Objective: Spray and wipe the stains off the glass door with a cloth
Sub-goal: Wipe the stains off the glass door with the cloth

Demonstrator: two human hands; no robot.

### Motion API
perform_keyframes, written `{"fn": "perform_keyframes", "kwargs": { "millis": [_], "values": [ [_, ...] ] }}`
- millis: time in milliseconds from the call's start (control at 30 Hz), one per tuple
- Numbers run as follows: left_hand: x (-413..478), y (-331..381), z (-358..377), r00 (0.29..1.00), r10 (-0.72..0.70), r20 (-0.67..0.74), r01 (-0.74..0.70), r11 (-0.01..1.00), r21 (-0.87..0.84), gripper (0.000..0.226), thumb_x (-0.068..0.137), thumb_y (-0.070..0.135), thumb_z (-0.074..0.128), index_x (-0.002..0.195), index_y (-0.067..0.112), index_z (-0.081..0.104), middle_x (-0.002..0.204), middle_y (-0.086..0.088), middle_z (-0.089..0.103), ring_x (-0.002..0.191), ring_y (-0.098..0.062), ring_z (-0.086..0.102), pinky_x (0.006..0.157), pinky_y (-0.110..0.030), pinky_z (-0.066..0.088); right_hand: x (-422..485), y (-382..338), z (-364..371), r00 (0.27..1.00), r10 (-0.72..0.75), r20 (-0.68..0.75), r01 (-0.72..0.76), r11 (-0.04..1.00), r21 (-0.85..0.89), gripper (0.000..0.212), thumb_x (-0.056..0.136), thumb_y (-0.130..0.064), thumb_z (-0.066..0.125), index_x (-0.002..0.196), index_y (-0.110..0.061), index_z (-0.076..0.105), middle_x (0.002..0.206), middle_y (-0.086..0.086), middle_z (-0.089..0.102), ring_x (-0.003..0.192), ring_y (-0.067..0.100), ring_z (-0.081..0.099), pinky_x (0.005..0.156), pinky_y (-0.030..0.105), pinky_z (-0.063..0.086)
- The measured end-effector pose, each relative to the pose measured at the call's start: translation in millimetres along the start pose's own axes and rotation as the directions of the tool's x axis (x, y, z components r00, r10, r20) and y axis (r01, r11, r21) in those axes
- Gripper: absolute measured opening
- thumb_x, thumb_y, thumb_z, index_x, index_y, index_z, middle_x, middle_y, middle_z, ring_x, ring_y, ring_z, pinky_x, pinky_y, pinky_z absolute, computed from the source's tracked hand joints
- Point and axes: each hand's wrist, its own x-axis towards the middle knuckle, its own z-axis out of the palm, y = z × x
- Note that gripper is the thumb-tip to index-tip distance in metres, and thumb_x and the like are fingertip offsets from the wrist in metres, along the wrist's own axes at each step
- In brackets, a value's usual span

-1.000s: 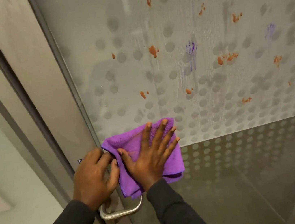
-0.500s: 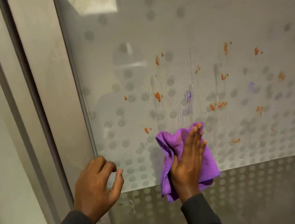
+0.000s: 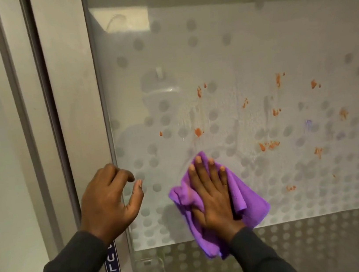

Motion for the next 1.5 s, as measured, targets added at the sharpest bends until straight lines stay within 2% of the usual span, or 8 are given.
{"fn": "perform_keyframes", "kwargs": {
  "millis": [300, 433, 600, 1000, 1200, 1333, 1400, 1500],
  "values": [
    [33.2, 1.1, 3.0, 0.994, 0.095, -0.062, -0.090, 0.993, 0.070, 0.037, 0.086, 0.039, 0.057, 0.097, 0.005, 0.070, 0.092, -0.011, 0.056, 0.084, -0.027, 0.052, 0.070, -0.037, 0.039, 112.2, 40.5, -65.6, 0.903, 0.382, -0.195, -0.389, 0.921, 0.000, 0.088, 0.089, -0.047, 0.039, 0.160, -0.003, 0.011, 0.168, 0.020, 0.003, 0.156, 0.039, -0.002, 0.126, 0.054, 0.000],
    [63.3, -4.9, 1.3, 0.978, 0.123, -0.171, -0.094, 0.982, 0.166, 0.052, 0.085, 0.044, 0.054, 0.120, 0.007, 0.058, 0.127, -0.021, 0.050, 0.118, -0.038, 0.047, 0.092, -0.047, 0.036, 101.5, -1.4, -39.2, 0.997, 0.052, -0.059, -0.055, 0.997, -0.050, 0.082, 0.096, -0.048, 0.040, 0.160, -0.005, 0.013, 0.169, 0.018, 0.002, 0.156, 0.037, -0.003, 0.126, 0.053, -0.004],
    [83.0, -17.7, 15.9, 0.981, 0.185, -0.065, -0.161, 0.949, 0.271, 0.068, 0.088, 0.053, 0.051, 0.139, 0.008, 0.045, 0.150, -0.023, 0.037, 0.136, -0.041, 0.036, 0.107, -0.056, 0.032, 30.8, 19.5, -16.8, 0.954, -0.285, 0.091, 0.293, 0.952, -0.085, 0.074, 0.095, -0.043, 0.041, 0.159, -0.009, 0.022, 0.169, 0.012, 0.007, 0.156, 0.036, 0.002, 0.126, 0.054, -0.003],
    [82.6, -28.0, 27.3, 0.979, 0.203, -0.032, -0.179, 0.919, 0.351, 0.071, 0.090, 0.054, 0.046, 0.146, 0.012, 0.038, 0.156, -0.020, 0.032, 0.144, -0.037, 0.029, 0.116, -0.053, 0.020, 187.7, 69.8, -98.7, 0.941, 0.211, -0.266, -0.246, 0.964, -0.105, 0.084, 0.094, -0.049, 0.042, 0.160, -0.005, 0.015, 0.168, 0.019, 0.009, 0.155, 0.042, 0.004, 0.126, 0.053, 0.003],
    [83.9, -26.8, 20.3, 0.971, 0.220, -0.097, -0.186, 0.943, 0.275, 0.056, 0.092, 0.035, 0.043, 0.142, 0.011, 0.045, 0.153, -0.018, 0.039, 0.140, -0.034, 0.035, 0.113, -0.049, 0.026, 136.5, 6.1, -50.5, 0.979, -0.199, -0.030, 0.198, 0.979, -0.039, 0.075, 0.099, -0.041, 0.040, 0.159, -0.003, 0.015, 0.168, 0.019, 0.004, 0.157, 0.036, -0.002, 0.125, 0.059, 0.004],
    [85.6, -39.6, 15.7, 0.961, 0.272, -0.047, -0.246, 0.923, 0.297, 0.060, 0.091, 0.034, 0.047, 0.147, 0.013, 0.043, 0.156, -0.016, 0.037, 0.142, -0.033, 0.034, 0.114, -0.048, 0.026, 70.8, 28.9, -38.6, 0.800, -0.563, 0.206, 0.566, 0.823, 0.049, 0.064, 0.102, -0.038, 0.038, 0.157, -0.005, 0.028, 0.168, 0.013, 0.017, 0.156, 0.034, 0.009, 0.127, 0.054, 0.007],
    [85.4, -42.2, 16.7, 0.959, 0.281, -0.029, -0.257, 0.911, 0.323, 0.063, 0.090, 0.035, 0.048, 0.150, 0.015, 0.040, 0.158, -0.016, 0.034, 0.144, -0.033, 0.032, 0.115, -0.047, 0.024, 74.6, 46.9, -47.4, 0.756, -0.615, 0.222, 0.609, 0.786, 0.104, 0.062, 0.104, -0.035, 0.042, 0.157, -0.007, 0.028, 0.168, 0.011, 0.015, 0.156, 0.031, 0.011, 0.127, 0.050, 0.008],
    [84.6, -43.6, 19.9, 0.959, 0.280, -0.035, -0.252, 0.907, 0.338, 0.066, 0.089, 0.033, 0.052, 0.151, 0.015, 0.039, 0.159, -0.015, 0.033, 0.145, -0.032, 0.031, 0.116, -0.048, 0.025, 115.1, 63.0, -68.3, 0.849, -0.528, 0.023, 0.522, 0.845, 0.116, 0.060, 0.102, -0.024, 0.048, 0.155, 0.000, 0.030, 0.166, 0.017, 0.014, 0.156, 0.030, 0.013, 0.127, 0.042, 0.011]
  ]
}}
